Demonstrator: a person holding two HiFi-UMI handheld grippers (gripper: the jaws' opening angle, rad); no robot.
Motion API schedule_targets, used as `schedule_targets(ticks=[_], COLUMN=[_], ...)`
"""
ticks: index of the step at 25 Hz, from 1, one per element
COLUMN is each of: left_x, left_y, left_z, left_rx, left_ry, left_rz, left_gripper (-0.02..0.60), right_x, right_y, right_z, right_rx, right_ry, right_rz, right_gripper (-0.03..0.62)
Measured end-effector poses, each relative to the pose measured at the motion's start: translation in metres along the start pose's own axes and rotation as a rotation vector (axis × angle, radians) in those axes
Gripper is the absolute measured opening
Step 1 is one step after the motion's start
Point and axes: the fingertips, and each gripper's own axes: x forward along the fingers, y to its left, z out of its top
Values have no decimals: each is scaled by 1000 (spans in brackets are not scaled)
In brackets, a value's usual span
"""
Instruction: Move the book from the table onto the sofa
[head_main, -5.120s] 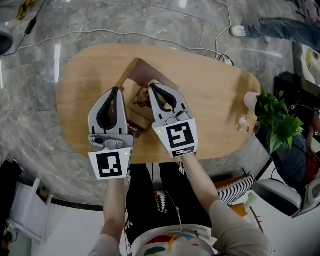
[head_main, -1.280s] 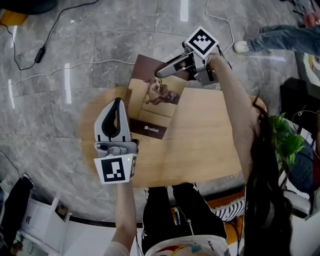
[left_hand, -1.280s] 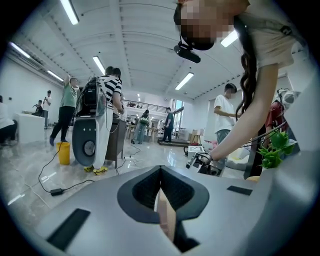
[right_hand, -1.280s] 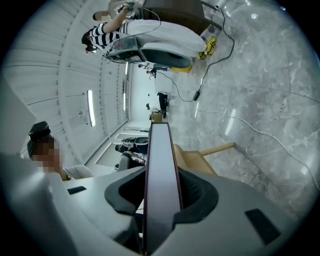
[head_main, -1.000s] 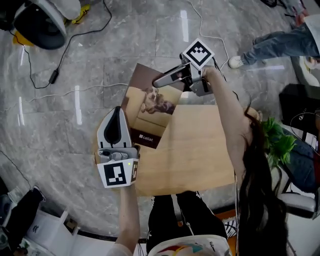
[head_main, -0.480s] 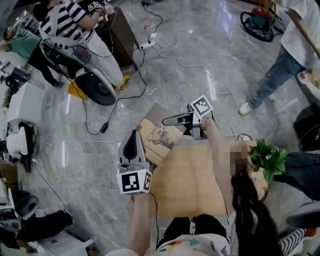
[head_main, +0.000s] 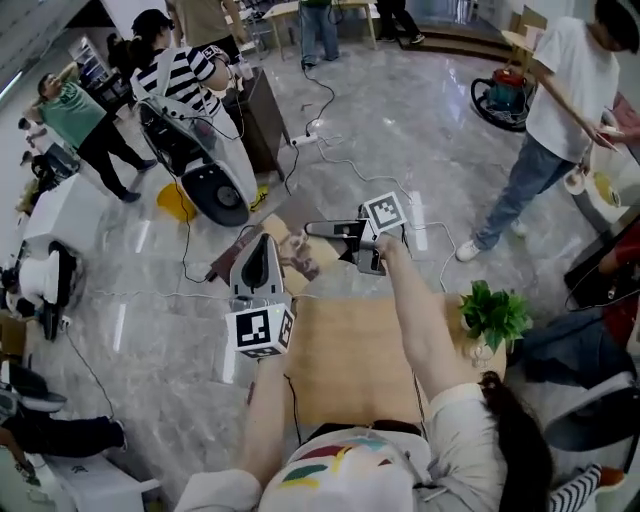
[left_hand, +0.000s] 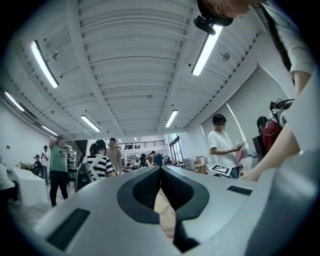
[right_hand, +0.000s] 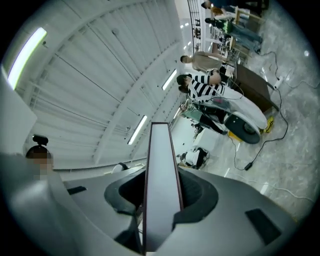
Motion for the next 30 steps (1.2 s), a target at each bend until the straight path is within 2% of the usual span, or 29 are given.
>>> schedule_targets(ticks=[3, 7, 11, 14, 19, 26, 30], left_x=[-18, -36, -54, -64, -85, -123, -148], left_y=[-3, -4, -8, -19, -47, -55, -71], left_z=[21, 38, 42, 48, 53, 59, 69], left_rx=[-7, -24, -52, -75, -116, -131, -148], left_ry=[-13, -26, -21, -34, -41, -50, -63], left_rz=[11, 29, 42, 36, -38, -142, -258], left_gripper=[8, 8, 8, 8, 8, 8, 8], right_x=[1, 0, -9, -17, -37, -43, -47], right_y=[29, 72, 102, 116, 148, 194, 217], right_z=[-4, -21, -48, -62, -86, -120, -150], right_rx=[-96, -186, -239, -241, -293, -340, -369], right_ry=[-63, -86, -116, -172, -261, -452, -545], right_rz=[-61, -97, -168, -230, -316, -350, -414], right_gripper=[155, 155, 155, 155, 155, 155, 155])
